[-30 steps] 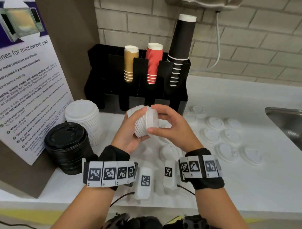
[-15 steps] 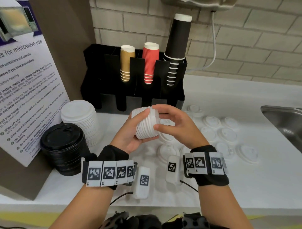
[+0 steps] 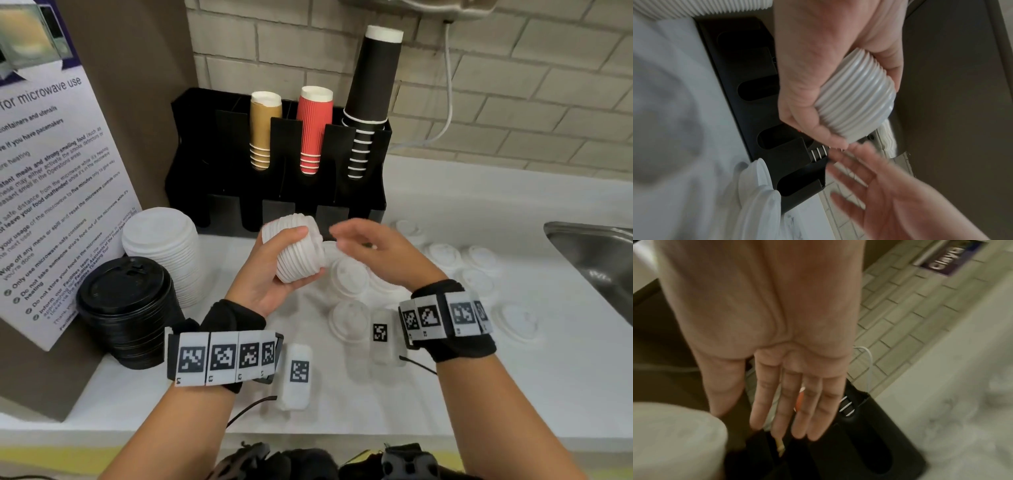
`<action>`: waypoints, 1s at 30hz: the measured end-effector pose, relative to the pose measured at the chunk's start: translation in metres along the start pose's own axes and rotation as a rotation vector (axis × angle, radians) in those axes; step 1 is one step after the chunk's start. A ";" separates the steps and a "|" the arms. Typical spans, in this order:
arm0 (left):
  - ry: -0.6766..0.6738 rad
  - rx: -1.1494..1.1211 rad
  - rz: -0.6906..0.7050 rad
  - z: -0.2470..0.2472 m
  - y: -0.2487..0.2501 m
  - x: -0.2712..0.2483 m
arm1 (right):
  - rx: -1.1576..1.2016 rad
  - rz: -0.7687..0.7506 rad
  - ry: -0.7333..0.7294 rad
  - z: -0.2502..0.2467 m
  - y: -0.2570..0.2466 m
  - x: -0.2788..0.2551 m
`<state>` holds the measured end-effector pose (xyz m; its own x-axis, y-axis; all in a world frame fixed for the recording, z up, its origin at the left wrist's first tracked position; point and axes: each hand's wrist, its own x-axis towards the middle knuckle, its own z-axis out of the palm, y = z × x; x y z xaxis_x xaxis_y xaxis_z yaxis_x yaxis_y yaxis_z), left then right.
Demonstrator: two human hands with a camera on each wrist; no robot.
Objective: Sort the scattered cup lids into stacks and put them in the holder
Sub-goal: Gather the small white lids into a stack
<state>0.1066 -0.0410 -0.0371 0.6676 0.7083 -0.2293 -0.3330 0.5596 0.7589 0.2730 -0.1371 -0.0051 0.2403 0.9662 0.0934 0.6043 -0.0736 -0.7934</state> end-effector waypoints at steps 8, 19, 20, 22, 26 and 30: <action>0.027 -0.014 0.039 -0.005 0.003 0.004 | -0.950 0.291 -0.518 0.035 0.015 -0.002; 0.002 -0.023 -0.007 -0.009 -0.002 0.004 | -0.345 0.243 -0.331 -0.001 0.019 -0.005; 0.004 -0.017 -0.007 -0.008 -0.003 0.003 | -0.238 0.202 -0.245 -0.009 0.017 -0.006; 0.007 0.007 -0.003 -0.005 -0.004 0.002 | 0.005 0.114 -0.084 -0.017 0.010 -0.009; -0.038 0.062 -0.013 0.001 -0.008 0.001 | 0.311 0.015 0.083 -0.001 -0.001 -0.014; -0.069 0.096 0.002 0.005 -0.010 0.001 | 0.290 -0.044 0.162 0.017 -0.004 -0.020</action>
<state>0.1139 -0.0479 -0.0417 0.7121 0.6764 -0.1882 -0.2713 0.5124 0.8148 0.2530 -0.1521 -0.0145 0.3503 0.9135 0.2069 0.3813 0.0627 -0.9223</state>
